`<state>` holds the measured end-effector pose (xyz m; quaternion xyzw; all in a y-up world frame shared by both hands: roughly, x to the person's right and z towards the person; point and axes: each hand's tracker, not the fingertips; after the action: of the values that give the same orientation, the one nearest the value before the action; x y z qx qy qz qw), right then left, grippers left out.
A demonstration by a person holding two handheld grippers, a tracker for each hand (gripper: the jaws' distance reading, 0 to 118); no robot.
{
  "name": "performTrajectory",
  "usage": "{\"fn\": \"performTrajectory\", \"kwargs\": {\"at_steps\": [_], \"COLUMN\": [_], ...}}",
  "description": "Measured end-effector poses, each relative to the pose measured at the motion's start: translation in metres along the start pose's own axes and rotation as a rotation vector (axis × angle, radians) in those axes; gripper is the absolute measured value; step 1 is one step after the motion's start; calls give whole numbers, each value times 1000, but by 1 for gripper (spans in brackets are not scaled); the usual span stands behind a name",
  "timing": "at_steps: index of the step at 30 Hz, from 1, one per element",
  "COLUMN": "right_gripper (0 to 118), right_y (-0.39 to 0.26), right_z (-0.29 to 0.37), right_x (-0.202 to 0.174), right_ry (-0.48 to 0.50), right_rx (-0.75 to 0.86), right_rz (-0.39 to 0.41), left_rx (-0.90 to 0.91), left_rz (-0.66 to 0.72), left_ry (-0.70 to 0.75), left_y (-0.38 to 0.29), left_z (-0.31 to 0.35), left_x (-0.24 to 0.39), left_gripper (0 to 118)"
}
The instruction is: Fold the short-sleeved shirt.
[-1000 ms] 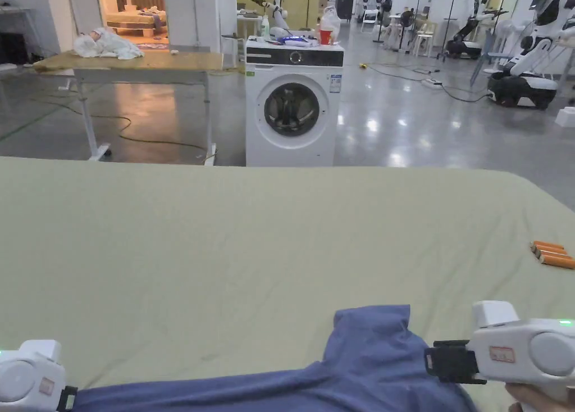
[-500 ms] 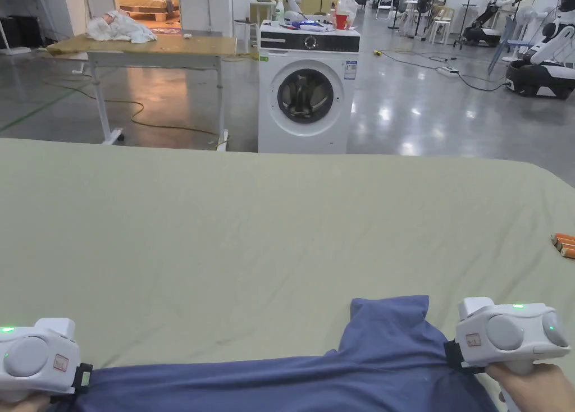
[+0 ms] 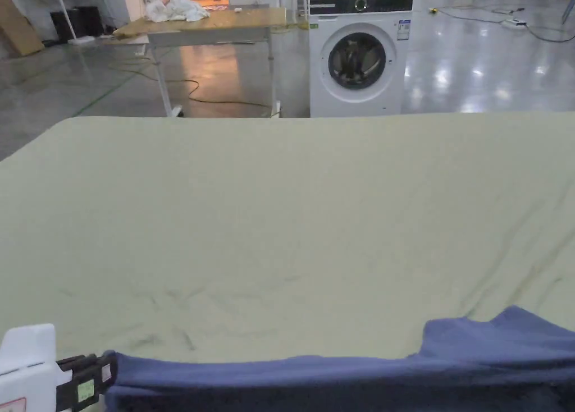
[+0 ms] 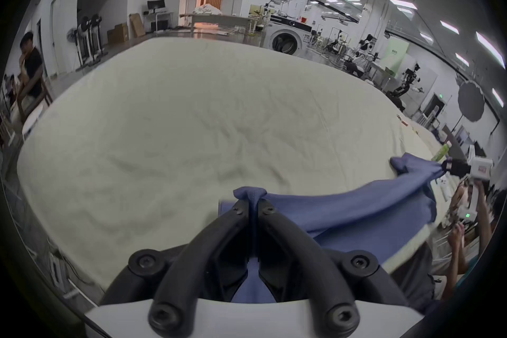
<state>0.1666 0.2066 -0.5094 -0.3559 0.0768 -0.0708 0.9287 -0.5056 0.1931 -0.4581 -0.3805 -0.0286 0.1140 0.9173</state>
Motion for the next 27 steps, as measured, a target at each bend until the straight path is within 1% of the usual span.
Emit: {"fn": "performTrajectory", "kwargs": {"at_steps": [1, 4, 6, 9, 10, 12, 13, 14, 15, 16, 17, 19, 21, 22, 23, 25, 27], "right_gripper": [0, 0, 0, 0, 0, 0, 3, 21, 44, 63, 66, 66, 66, 66, 66, 66, 66], "right_y": [-16, -53, -71, -88, -93, -99, -100, -101, -100, -97, -93, -76, -57, -46, -38, -24, -20], "right_z": [12, 31, 33, 26, 24, 22, 19, 19, 19, 21, 23, 35, 51, 61, 69, 89, 103], "right_x": [1, 0, -2, -3, -5, -10, -9, -10, -11, -12, -9, -13, -23, -32, -39, -61, -80], "right_ry": [4, -5, -27, -28, -26, -30, -44, -60, -74, -75, -70, -25, 11, 21, 29, 36, 10], "right_rx": [-1, -38, -59, -78, -84, -89, -85, -83, -71, -65, -62, -13, 83, 141, 189, 330, 450], "right_rz": [-20, -45, -54, -73, -76, -61, -37, -14, -6, -8, -16, -62, -54, -35, -19, 38, 95], "left_rx": [5, -3, -24, -41, -41, -47, -46, -41, -23, 5, 59, 326, 456, 530, 568, 619, 671], "left_rz": [15, 45, 28, 7, 8, -7, -13, -22, -43, -66, -102, -218, -267, -278, -277, -261, -240], "left_ry": [-16, -24, -6, 8, 10, 12, 14, 16, 25, 45, 63, 79, 97, 116, 128, 168, 168], "left_y": [-13, -42, -55, -64, -67, -72, -72, -72, -71, -69, -65, -62, -49, -43, -38, -28, -26], "left_z": [9, 20, 18, 6, 3, -5, -6, -5, -3, 1, 8, 41, 66, 78, 89, 111, 127], "left_x": [-2, -7, -6, -7, -6, -14, -14, -14, -15, -12, -8, 11, 30, 41, 52, 78, 100], "left_gripper": [2, 2, 2, 4, 7, 18, 29, 54, 72, 81, 82, 82, 83, 83, 83, 83, 83]}}
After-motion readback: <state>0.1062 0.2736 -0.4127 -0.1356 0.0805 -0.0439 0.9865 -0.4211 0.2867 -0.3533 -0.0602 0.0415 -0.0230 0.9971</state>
